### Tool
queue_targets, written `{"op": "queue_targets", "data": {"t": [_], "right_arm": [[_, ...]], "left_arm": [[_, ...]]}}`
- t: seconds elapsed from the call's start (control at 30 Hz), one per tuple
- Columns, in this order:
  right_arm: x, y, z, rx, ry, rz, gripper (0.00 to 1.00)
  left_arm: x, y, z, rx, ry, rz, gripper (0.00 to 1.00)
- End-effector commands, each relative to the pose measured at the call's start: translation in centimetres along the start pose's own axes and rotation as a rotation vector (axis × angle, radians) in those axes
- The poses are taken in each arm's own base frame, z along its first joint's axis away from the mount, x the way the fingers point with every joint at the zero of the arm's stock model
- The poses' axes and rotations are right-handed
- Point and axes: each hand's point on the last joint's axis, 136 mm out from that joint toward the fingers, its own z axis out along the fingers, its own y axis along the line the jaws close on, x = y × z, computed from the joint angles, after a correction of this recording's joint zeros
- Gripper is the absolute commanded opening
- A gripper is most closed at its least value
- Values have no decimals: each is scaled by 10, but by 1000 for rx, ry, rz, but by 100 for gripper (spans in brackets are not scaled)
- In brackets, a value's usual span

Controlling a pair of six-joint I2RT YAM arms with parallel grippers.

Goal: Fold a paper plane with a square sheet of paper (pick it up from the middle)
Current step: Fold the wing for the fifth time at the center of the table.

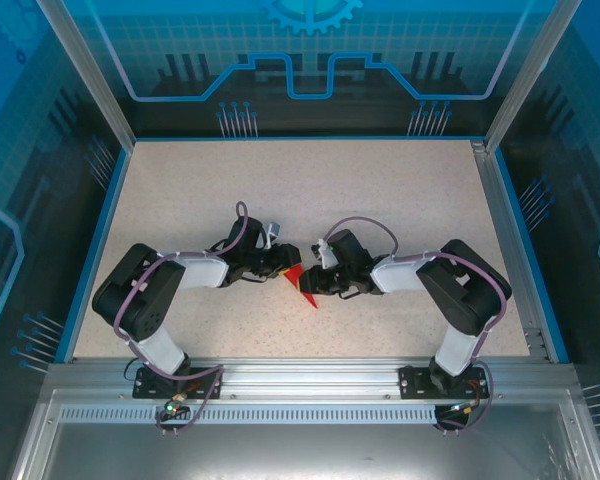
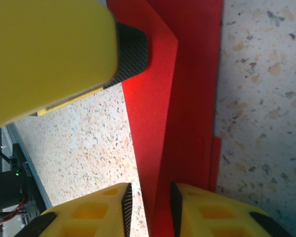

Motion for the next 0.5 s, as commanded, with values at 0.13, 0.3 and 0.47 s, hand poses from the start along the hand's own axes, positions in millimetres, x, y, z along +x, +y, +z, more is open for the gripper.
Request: {"op": "queue_targets", "data": {"t": [0.13, 0.3, 0.47], "right_arm": [[-9, -1, 0, 1, -3, 25, 29], [-3, -7, 5, -11, 15, 49, 20], [7, -23, 10, 16, 28, 78, 11]], "left_arm": [[0, -11, 1, 25, 19, 45, 44], [0, -11, 0, 25, 20, 46, 44], [-2, -16, -1, 31, 13, 46, 45]]}}
